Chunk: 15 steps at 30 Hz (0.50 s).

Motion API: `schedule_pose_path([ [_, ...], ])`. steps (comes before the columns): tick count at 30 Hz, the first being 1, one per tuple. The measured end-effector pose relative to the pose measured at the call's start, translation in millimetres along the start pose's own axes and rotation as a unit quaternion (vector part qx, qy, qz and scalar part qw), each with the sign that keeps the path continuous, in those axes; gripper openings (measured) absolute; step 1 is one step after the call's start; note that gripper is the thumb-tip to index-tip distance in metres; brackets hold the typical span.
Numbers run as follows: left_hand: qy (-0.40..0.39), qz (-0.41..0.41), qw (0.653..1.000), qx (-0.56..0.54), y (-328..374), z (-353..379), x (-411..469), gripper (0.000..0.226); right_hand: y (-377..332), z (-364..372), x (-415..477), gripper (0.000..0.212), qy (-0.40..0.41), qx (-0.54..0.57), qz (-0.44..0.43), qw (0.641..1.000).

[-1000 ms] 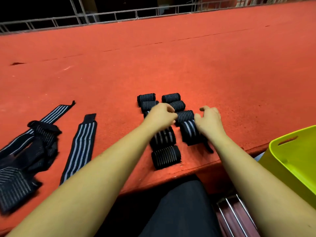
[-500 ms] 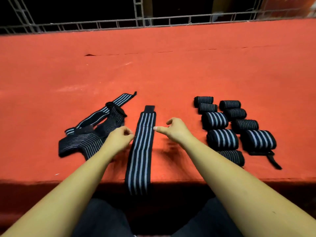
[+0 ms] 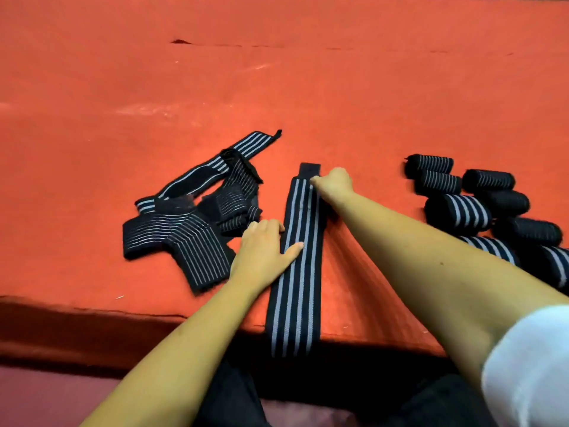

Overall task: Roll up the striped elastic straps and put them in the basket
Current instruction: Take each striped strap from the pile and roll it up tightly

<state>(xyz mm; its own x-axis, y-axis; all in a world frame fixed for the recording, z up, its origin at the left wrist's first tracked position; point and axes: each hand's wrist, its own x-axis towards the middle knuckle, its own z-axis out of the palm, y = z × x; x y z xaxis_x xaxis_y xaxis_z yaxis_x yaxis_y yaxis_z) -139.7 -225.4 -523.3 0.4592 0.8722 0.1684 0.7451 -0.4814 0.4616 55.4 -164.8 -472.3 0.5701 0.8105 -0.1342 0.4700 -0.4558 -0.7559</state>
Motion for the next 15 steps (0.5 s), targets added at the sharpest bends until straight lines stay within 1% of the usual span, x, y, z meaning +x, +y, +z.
schedule_pose_path([
  [2, 0.001, 0.01, 1.0, -0.006, -2.6, 2.5, 0.8, 0.052, -2.7, 7.7, 30.2, 0.022, 0.009, 0.016, 0.008, 1.0],
  [5, 0.008, 0.02, 1.0, -0.004, -3.2, 2.0, -1.0, 0.053, -8.3, 17.9, 61.0, 0.031, -0.014, -0.004, 0.017, 1.0],
  [7, 0.014, 0.028, 0.999, 0.006, -2.5, 3.7, -0.9, 0.051, -12.2, 18.9, 75.5, 0.041, -0.039, -0.031, 0.024, 0.998],
  [9, 0.008, 0.036, 0.999, -0.005, -1.0, 6.3, 3.4, 0.048, -15.9, 13.1, 88.4, 0.046, -0.048, -0.084, 0.015, 0.995],
  [11, 0.001, 0.051, 0.998, -0.023, 3.3, 11.0, 12.9, 0.045, -17.6, 2.2, 100.9, 0.052, -0.017, -0.099, -0.003, 0.995],
  [13, 0.0, 0.063, 0.998, -0.022, 12.1, 19.2, 23.8, 0.046, -15.5, -10.5, 115.2, 0.048, 0.003, -0.106, -0.005, 0.994],
  [15, -0.005, 0.061, 0.998, -0.004, 24.8, 26.7, 31.8, 0.048, -9.6, -20.0, 125.1, 0.035, 0.025, -0.089, -0.009, 0.996],
])
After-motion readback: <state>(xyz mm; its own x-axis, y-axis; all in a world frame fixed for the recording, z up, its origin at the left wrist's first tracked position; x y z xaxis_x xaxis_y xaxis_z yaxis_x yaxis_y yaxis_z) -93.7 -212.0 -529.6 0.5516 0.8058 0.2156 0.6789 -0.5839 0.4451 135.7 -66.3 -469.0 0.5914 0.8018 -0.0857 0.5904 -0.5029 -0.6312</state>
